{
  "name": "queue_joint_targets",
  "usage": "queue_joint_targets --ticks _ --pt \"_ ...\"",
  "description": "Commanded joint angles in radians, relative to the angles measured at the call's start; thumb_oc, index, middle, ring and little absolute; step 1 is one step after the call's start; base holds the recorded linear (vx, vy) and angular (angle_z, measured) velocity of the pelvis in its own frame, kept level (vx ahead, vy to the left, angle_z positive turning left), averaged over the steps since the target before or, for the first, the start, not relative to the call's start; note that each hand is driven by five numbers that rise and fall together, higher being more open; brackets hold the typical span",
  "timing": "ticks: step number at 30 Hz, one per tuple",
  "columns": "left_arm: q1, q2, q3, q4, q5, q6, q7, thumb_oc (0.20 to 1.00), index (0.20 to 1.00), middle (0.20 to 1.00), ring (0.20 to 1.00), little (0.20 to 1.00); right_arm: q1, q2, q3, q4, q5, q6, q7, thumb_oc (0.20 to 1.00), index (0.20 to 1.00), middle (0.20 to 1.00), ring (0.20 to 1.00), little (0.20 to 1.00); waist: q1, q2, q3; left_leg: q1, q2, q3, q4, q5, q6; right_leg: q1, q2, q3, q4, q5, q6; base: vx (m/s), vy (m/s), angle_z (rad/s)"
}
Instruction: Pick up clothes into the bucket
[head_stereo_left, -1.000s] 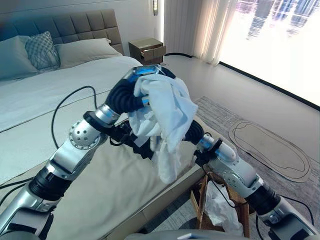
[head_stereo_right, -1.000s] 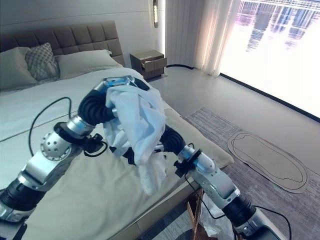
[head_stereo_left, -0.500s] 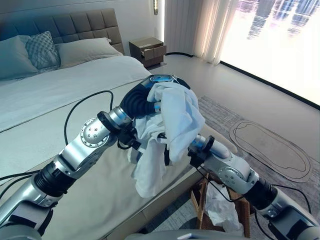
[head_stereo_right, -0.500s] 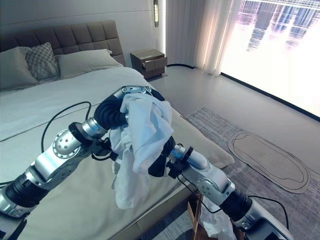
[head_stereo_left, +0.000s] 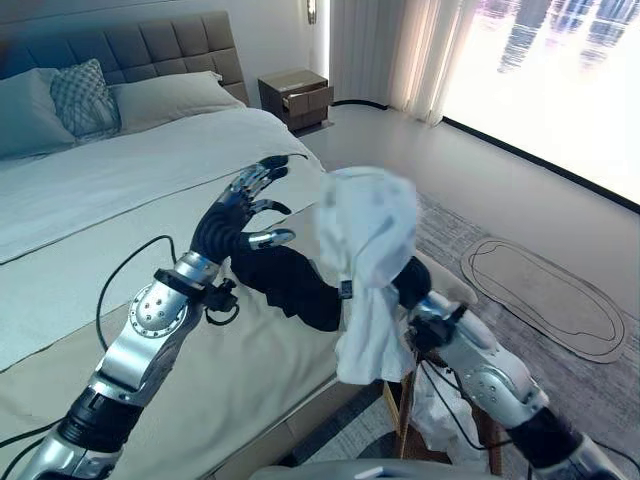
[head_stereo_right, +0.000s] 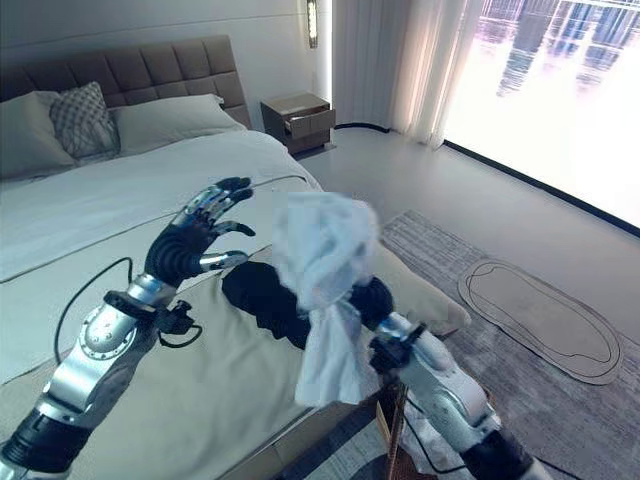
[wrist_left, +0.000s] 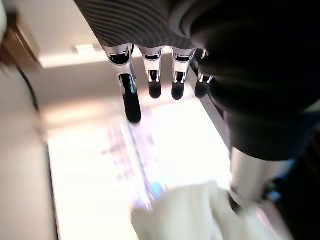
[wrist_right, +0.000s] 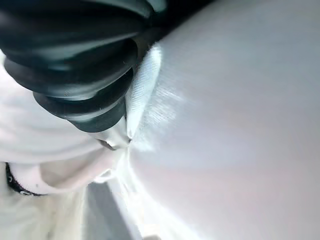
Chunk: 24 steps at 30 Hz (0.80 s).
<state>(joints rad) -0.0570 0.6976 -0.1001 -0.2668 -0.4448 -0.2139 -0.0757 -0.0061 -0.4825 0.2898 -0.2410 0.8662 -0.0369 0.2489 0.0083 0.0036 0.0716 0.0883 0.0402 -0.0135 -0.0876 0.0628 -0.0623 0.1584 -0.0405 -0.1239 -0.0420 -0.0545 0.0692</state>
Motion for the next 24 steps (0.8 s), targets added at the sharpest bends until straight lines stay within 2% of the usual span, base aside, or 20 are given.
queue_joint_targets --ticks 1,3,4,7,9,11,12,14,16,19,21,24 --pt "-0.022 0.013 0.077 0.051 0.086 -0.044 0.035 1.0 1.0 1.0 1.0 1.0 -0.022 0.023 -0.075 -0.096 -0.033 -0.081 -0.014 0.2 0.2 0.2 0.2 0.2 -0.032 -0.04 -0.003 0.044 -0.027 0.038 0.045 -0.108 0.017 -0.055 -0.016 0.001 0.017 0.022 0.031 0.0 0.0 0.0" --pt "0.034 -0.007 0.12 0.077 0.138 -0.045 0.038 1.0 1.0 1.0 1.0 1.0 0.034 0.034 -0.153 -0.075 -0.083 -0.094 -0.038 0.2 0.2 0.2 0.2 0.2 -0.035 -0.037 0.0 0.043 -0.026 0.038 0.044 -0.11 0.018 -0.058 -0.016 0.0 0.018 0.021 0.031 0.0 0.0 0.0" --pt "0.036 -0.008 0.121 0.076 0.139 -0.045 0.038 1.0 1.0 1.0 1.0 1.0 0.035 0.034 -0.152 -0.077 -0.084 -0.093 -0.039 0.2 0.2 0.2 0.2 0.2 -0.035 -0.036 -0.001 0.043 -0.026 0.038 0.044 -0.111 0.018 -0.057 -0.016 0.0 0.018 0.02 0.031 0.0 0.0 0.0" --pt "0.108 -0.082 0.164 0.163 0.199 -0.038 0.059 1.0 1.0 1.0 1.0 1.0 0.079 0.068 -0.264 -0.031 -0.181 -0.13 -0.097 0.2 0.2 0.2 0.2 0.2 -0.042 -0.029 0.01 0.036 -0.028 0.037 0.047 -0.114 0.022 -0.067 -0.017 0.002 0.023 0.018 0.03 0.0 0.0 0.0" --pt "0.141 -0.133 0.169 0.232 0.222 -0.029 0.078 1.0 1.0 1.0 1.0 1.0 0.085 0.09 -0.307 0.011 -0.224 -0.152 -0.143 0.2 0.2 0.2 0.2 0.2 -0.045 -0.022 0.022 0.025 -0.031 0.035 0.053 -0.115 0.025 -0.079 -0.019 0.001 0.031 0.015 0.029 -0.02 0.008 -0.02" --pt "0.149 -0.147 0.17 0.252 0.233 -0.03 0.082 1.0 1.0 1.0 1.0 1.0 0.08 0.094 -0.32 0.03 -0.242 -0.161 -0.161 0.2 0.2 0.2 0.2 0.2 -0.046 -0.019 0.028 0.014 -0.032 0.034 0.06 -0.116 0.027 -0.09 -0.021 0.001 0.039 0.014 0.029 -0.07 0.014 -0.03" --pt "0.15 -0.185 0.165 0.348 0.26 -0.025 0.119 1.0 1.0 1.0 1.0 1.0 0.061 0.099 -0.342 0.083 -0.292 -0.181 -0.216 0.2 0.2 0.2 0.2 0.2 -0.047 -0.011 0.058 -0.021 -0.037 0.029 0.081 -0.115 0.03 -0.128 -0.025 0.002 0.065 0.014 0.026 -0.17 0.021 0.0" --pt "0.145 -0.219 0.163 0.423 0.26 -0.022 0.152 1.0 1.0 1.0 1.0 1.0 0.039 0.098 -0.361 0.13 -0.316 -0.198 -0.257 0.2 0.2 0.2 0.2 0.2 -0.048 -0.004 0.095 -0.069 -0.045 0.026 0.109 -0.114 0.033 -0.178 -0.028 0.006 0.094 0.016 0.023 -0.23 0.024 -0.01" --pt "0.124 -0.256 0.149 0.533 0.267 -0.021 0.204 1.0 1.0 1.0 1.0 1.0 -0.005 0.093 -0.384 0.209 -0.353 -0.222 -0.338 0.2 0.2 0.2 0.2 0.2 -0.047 0.007 0.141 -0.139 -0.057 0.022 0.156 -0.115 0.038 -0.248 -0.035 0.012 0.134 0.018 0.02 -0.22 0.028 -0.02" --pt "0.112 -0.311 0.143 0.675 0.222 -0.02 0.271 1.0 1.0 1.0 1.0 1.0 -0.076 0.09 -0.398 0.345 -0.379 -0.245 -0.441 0.2 0.2 0.2 0.2 0.2 -0.038 0.024 0.195 -0.225 -0.069 0.023 0.234 -0.134 0.047 -0.341 -0.04 0.034 0.199 0.016 0.015 -0.14 0.03 -0.01" --pt "0.108 -0.326 0.138 0.718 0.195 -0.021 0.284 1.0 1.0 1.0 1.0 1.0 -0.11 0.074 -0.398 0.402 -0.38 -0.247 -0.477 0.2 0.2 0.2 0.2 0.2 -0.033 0.03 0.213 -0.268 -0.073 0.029 0.267 -0.137 0.05 -0.38 -0.043 0.044 0.219 0.021 0.013 -0.09 0.022 -0.04" --pt "0.114 -0.35 0.095 0.811 0.187 -0.004 0.317 1.0 1.0 1.0 1.0 1.0 -0.209 0.046 -0.402 0.579 -0.41 -0.25 -0.594 0.2 0.2 0.2 0.2 0.2 -0.019 0.048 0.267 -0.363 -0.065 0.038 0.349 -0.158 0.055 -0.472 -0.043 0.07 0.267 0.018 0.005 -0.06 -0.004 -0.09"
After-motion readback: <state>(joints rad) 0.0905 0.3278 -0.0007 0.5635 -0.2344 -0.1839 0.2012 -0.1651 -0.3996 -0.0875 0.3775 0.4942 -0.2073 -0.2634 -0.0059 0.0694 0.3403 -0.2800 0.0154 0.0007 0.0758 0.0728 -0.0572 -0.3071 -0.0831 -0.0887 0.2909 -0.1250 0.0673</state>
